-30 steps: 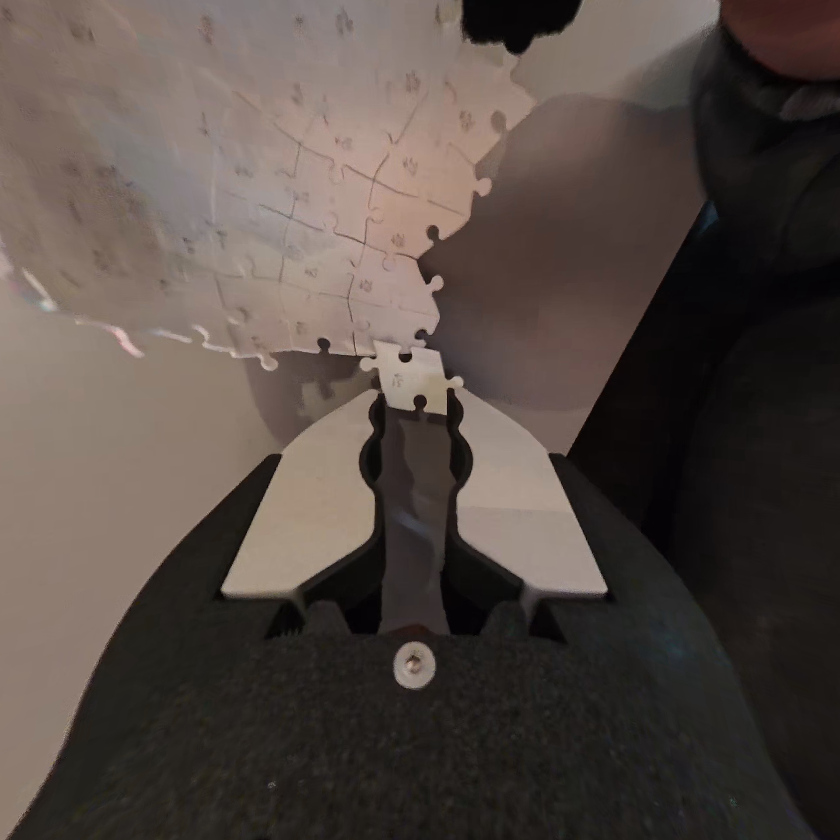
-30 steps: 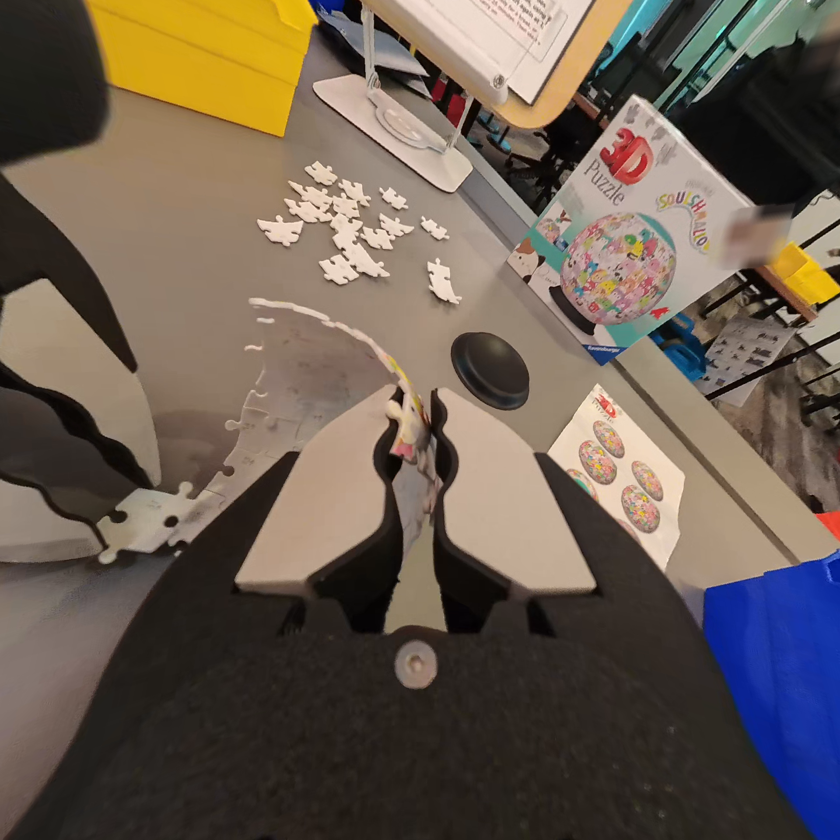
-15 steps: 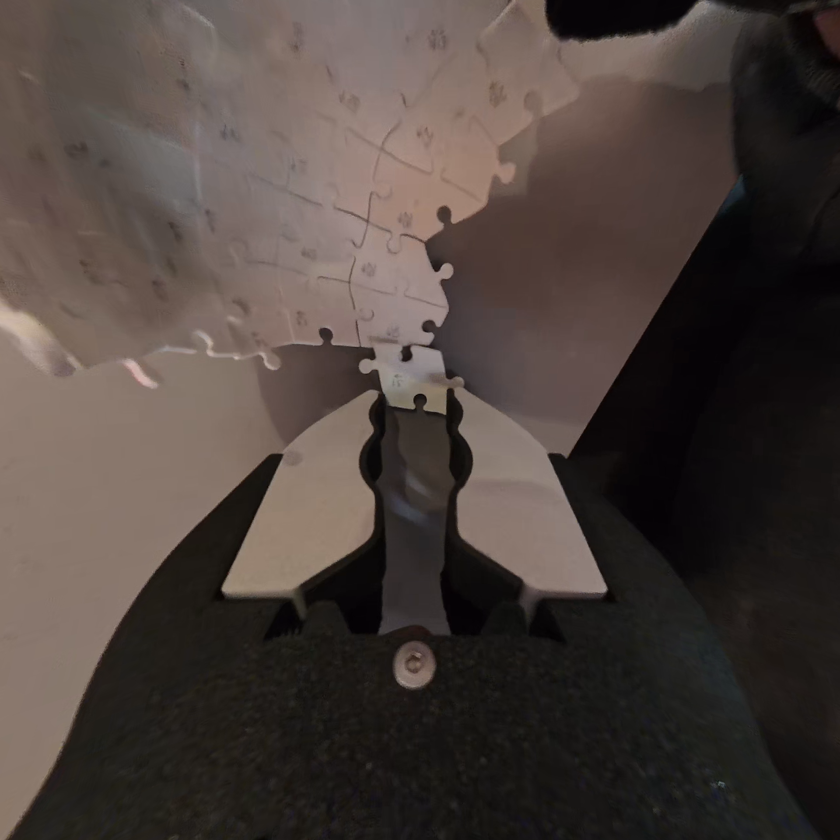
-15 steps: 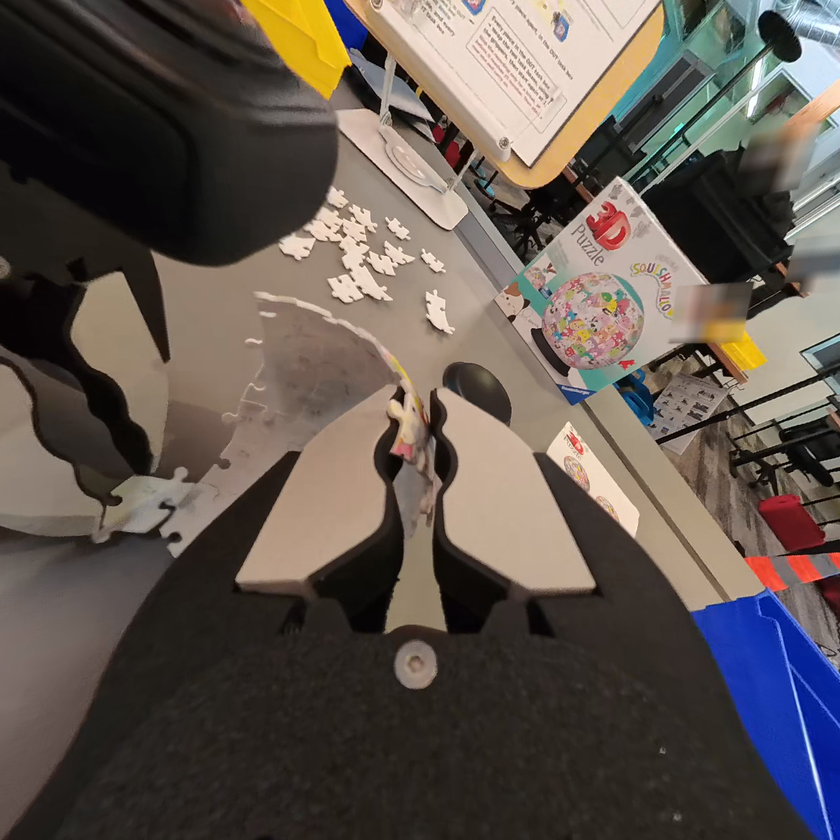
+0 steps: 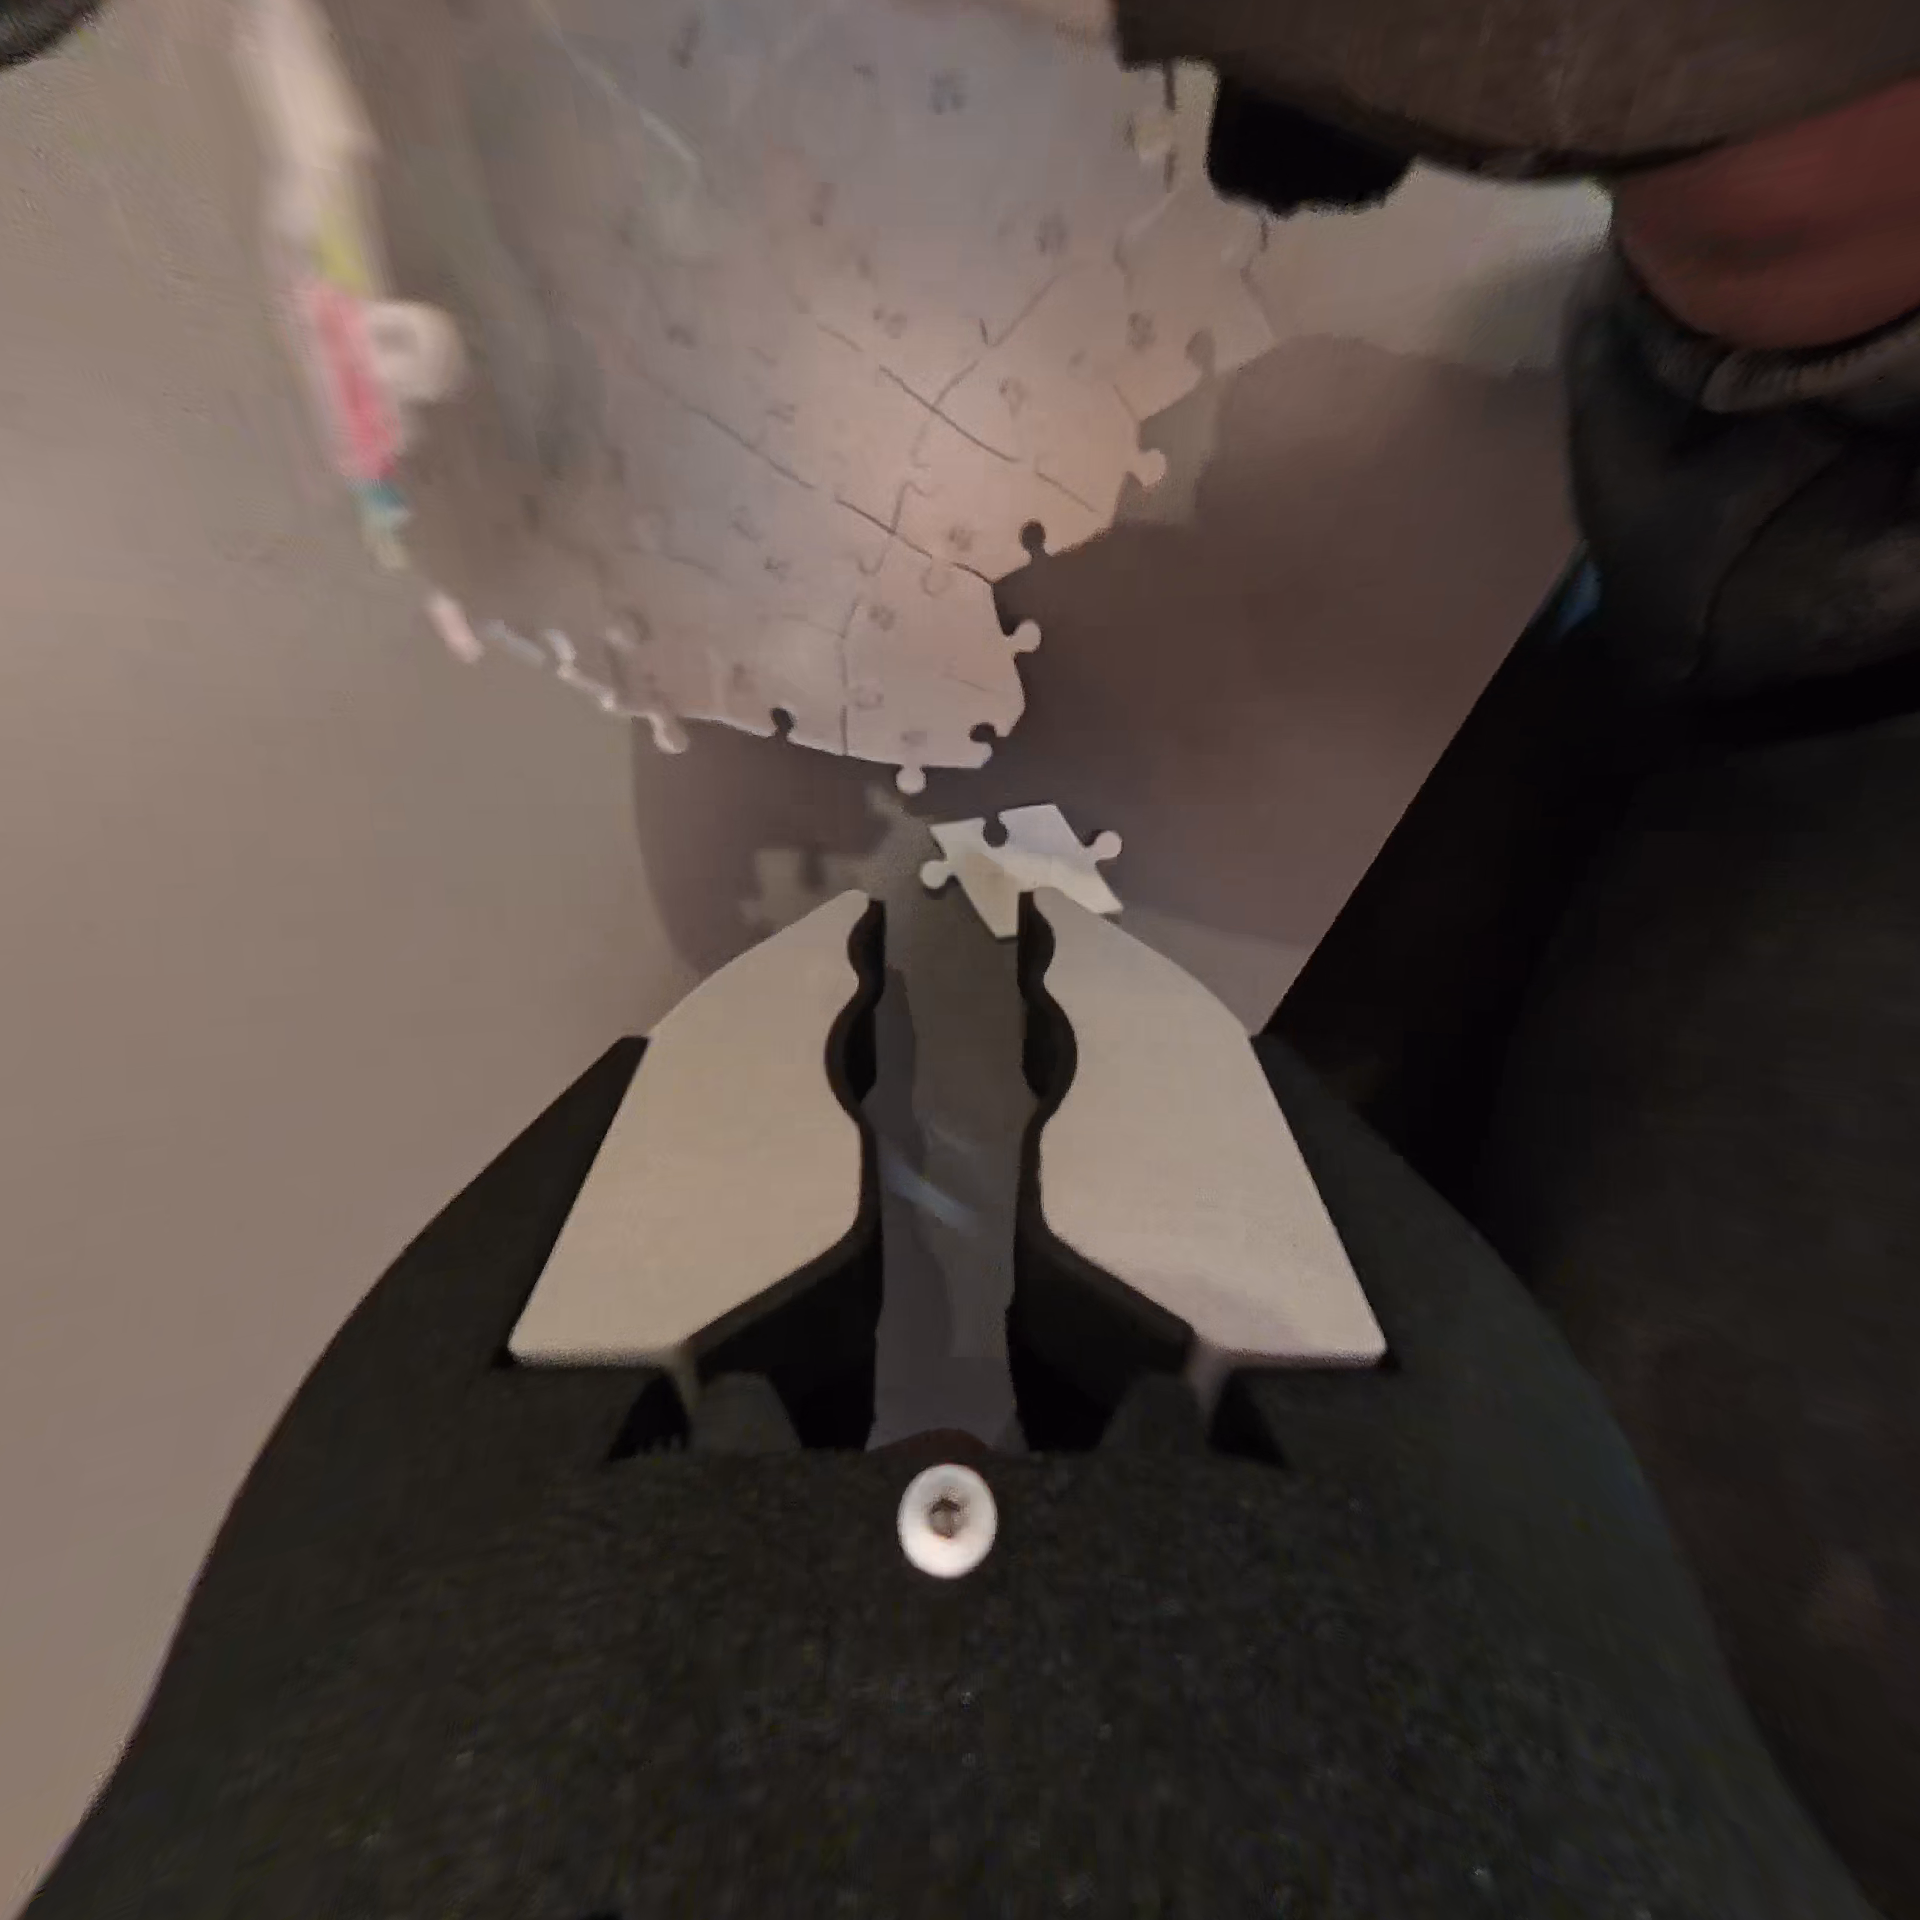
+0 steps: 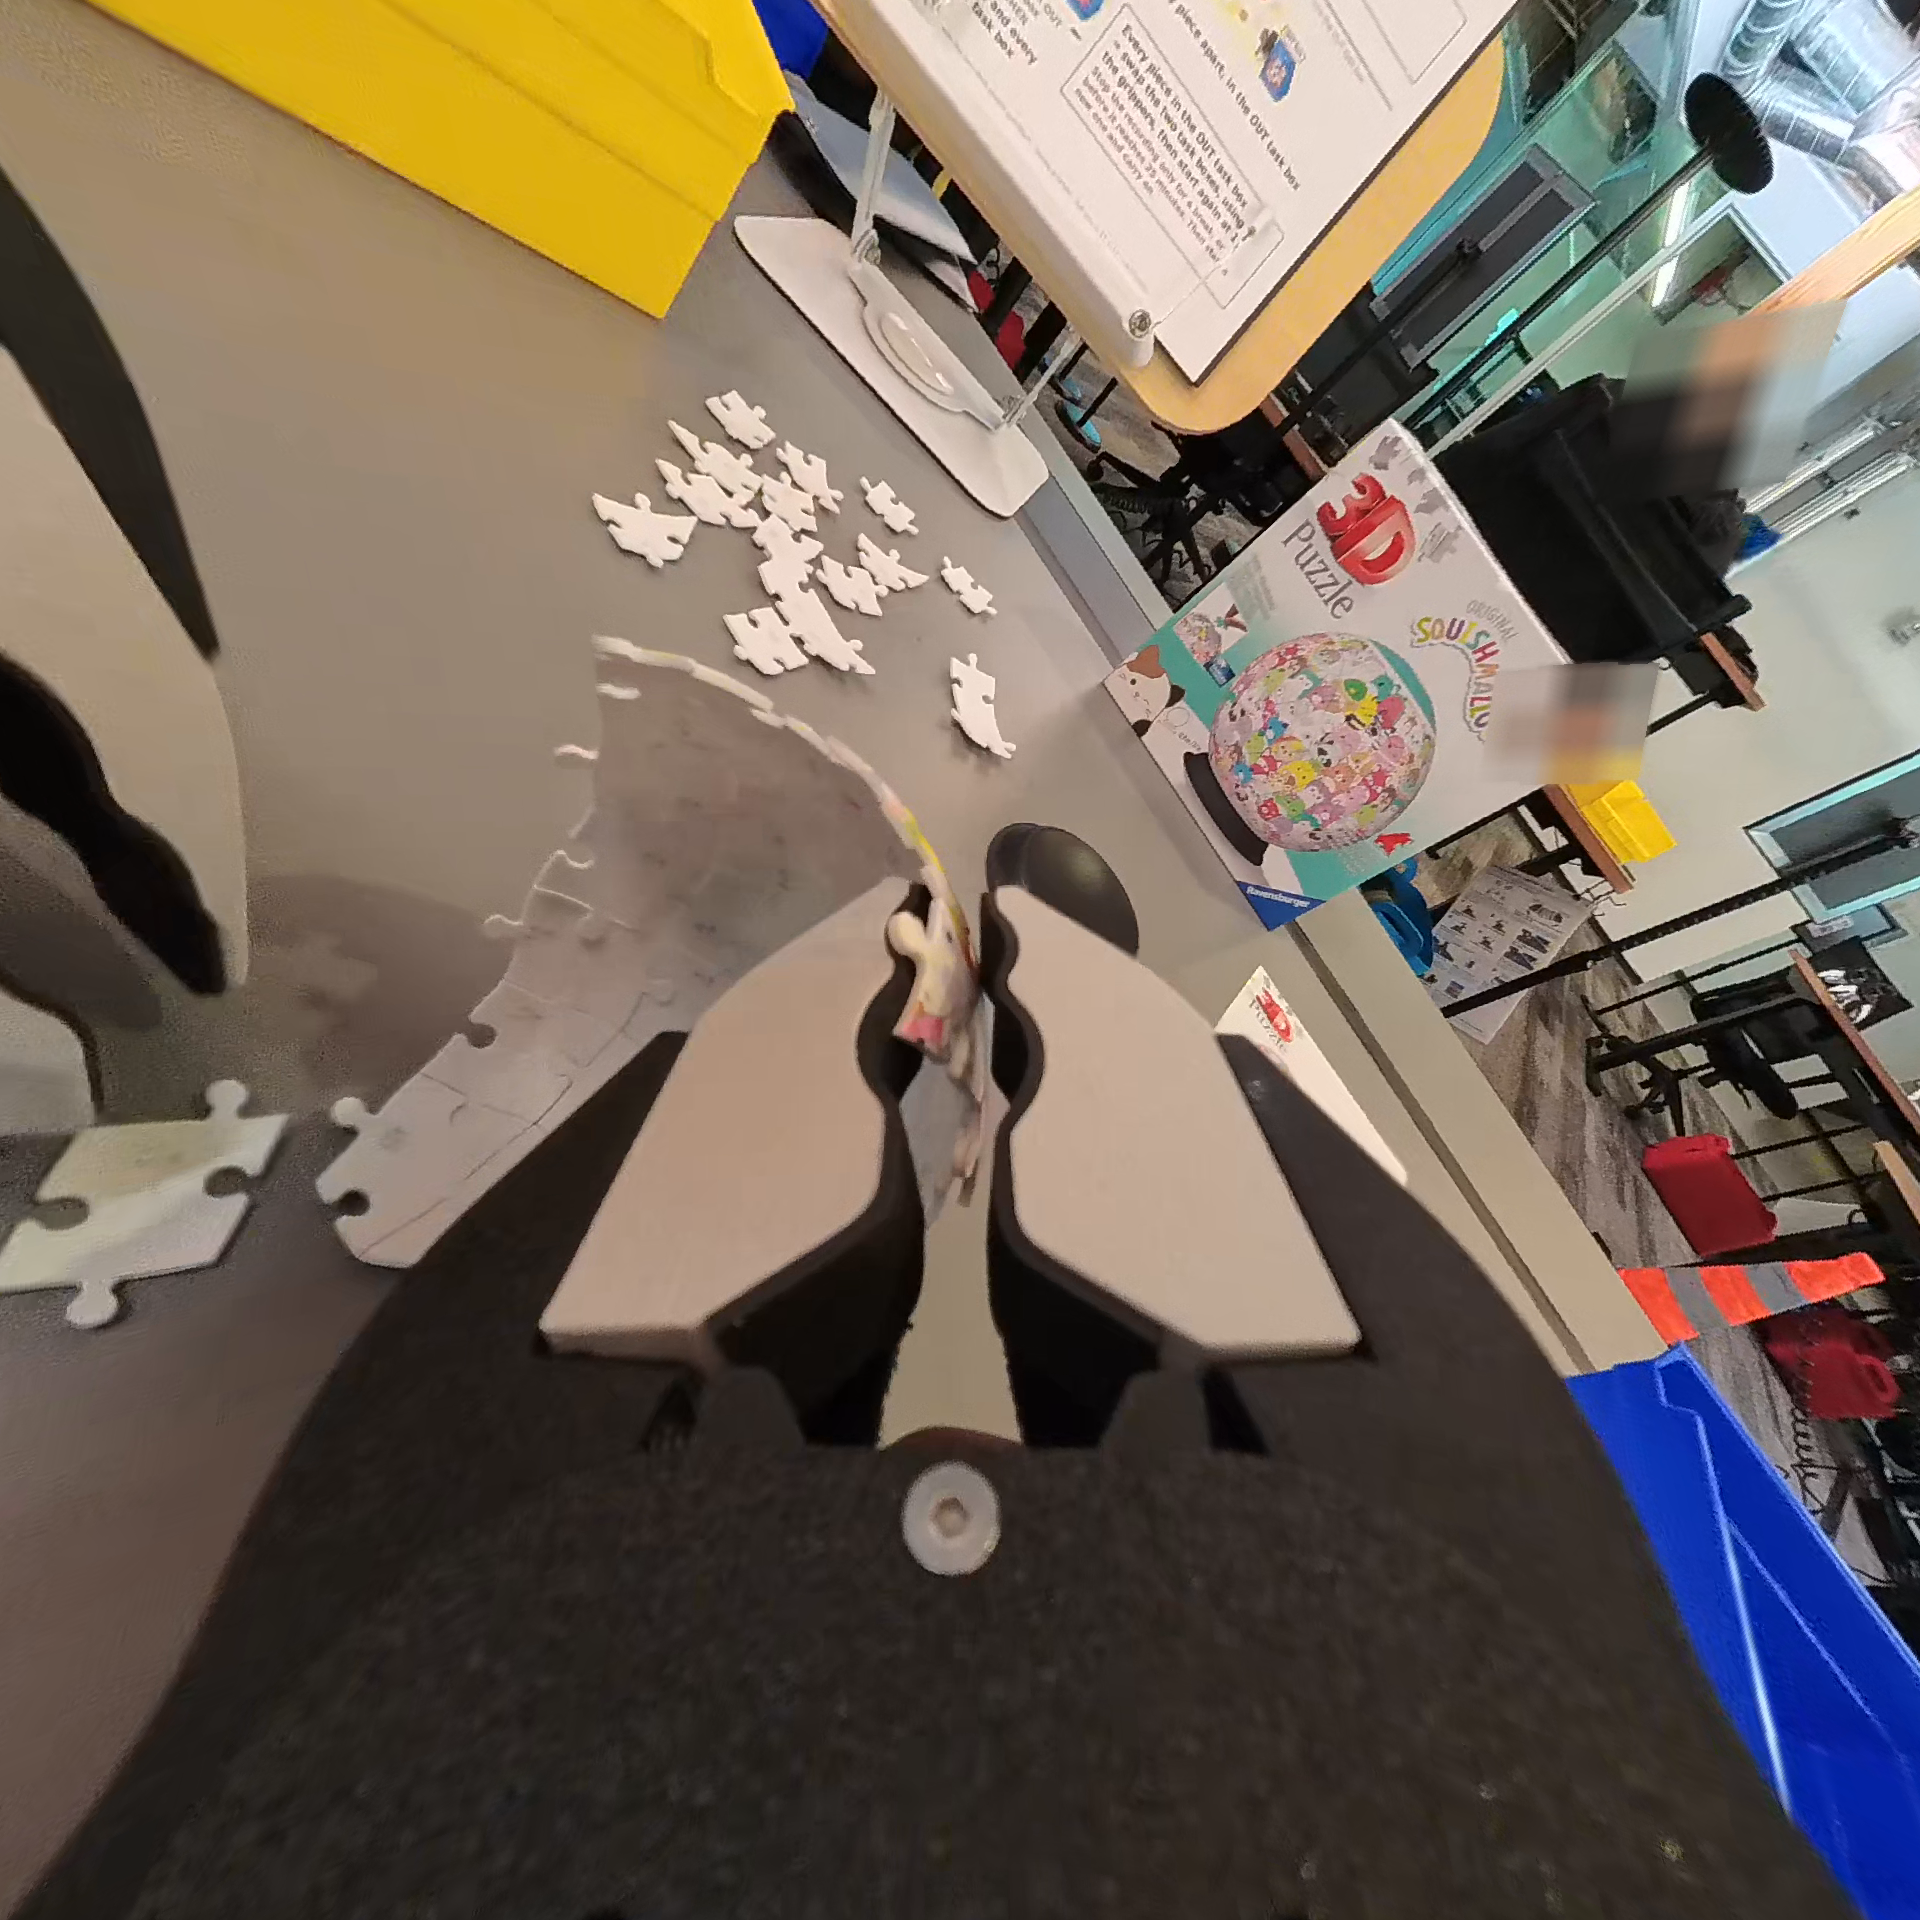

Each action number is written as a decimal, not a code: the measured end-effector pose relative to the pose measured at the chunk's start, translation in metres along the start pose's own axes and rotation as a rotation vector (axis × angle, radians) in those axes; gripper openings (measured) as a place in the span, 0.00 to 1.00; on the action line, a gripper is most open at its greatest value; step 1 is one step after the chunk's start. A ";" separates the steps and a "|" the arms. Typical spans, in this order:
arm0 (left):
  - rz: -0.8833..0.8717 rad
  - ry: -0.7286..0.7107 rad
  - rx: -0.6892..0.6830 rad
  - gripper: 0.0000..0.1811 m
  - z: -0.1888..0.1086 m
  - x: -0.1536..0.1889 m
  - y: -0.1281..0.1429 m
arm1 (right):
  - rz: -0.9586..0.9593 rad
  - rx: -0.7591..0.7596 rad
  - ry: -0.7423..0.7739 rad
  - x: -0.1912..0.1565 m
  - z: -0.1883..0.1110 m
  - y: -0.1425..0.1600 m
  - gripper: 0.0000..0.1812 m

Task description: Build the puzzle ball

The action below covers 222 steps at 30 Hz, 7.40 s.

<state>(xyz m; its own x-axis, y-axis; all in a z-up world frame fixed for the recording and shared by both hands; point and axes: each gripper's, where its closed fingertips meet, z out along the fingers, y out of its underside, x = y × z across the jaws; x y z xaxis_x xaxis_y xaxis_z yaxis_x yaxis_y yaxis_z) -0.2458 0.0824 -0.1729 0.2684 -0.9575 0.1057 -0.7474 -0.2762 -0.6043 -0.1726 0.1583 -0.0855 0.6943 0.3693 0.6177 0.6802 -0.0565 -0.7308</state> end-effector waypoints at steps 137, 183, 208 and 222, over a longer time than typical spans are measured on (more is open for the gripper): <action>-0.489 -0.264 0.067 0.01 -0.022 -0.117 -0.056 | 0.309 -0.221 -0.118 0.029 0.028 0.012 0.14; -0.512 -0.248 0.130 0.01 -0.026 -0.113 -0.055 | 0.189 -0.290 -0.118 0.021 0.043 0.013 0.06; -0.513 -0.241 0.154 0.01 -0.022 -0.111 -0.058 | 0.282 -0.282 -0.158 0.022 0.046 0.012 0.03; -0.509 0.020 0.442 0.01 -0.035 -0.103 -0.065 | 0.403 0.113 -0.332 0.034 -0.029 -0.036 0.17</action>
<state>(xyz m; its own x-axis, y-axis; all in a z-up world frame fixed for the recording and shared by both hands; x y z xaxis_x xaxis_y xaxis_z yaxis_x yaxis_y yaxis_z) -0.2465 0.1964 -0.1165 0.5070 -0.7194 0.4748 -0.2106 -0.6375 -0.7411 -0.1668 0.1456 -0.0299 0.7711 0.6137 0.1697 0.3325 -0.1608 -0.9293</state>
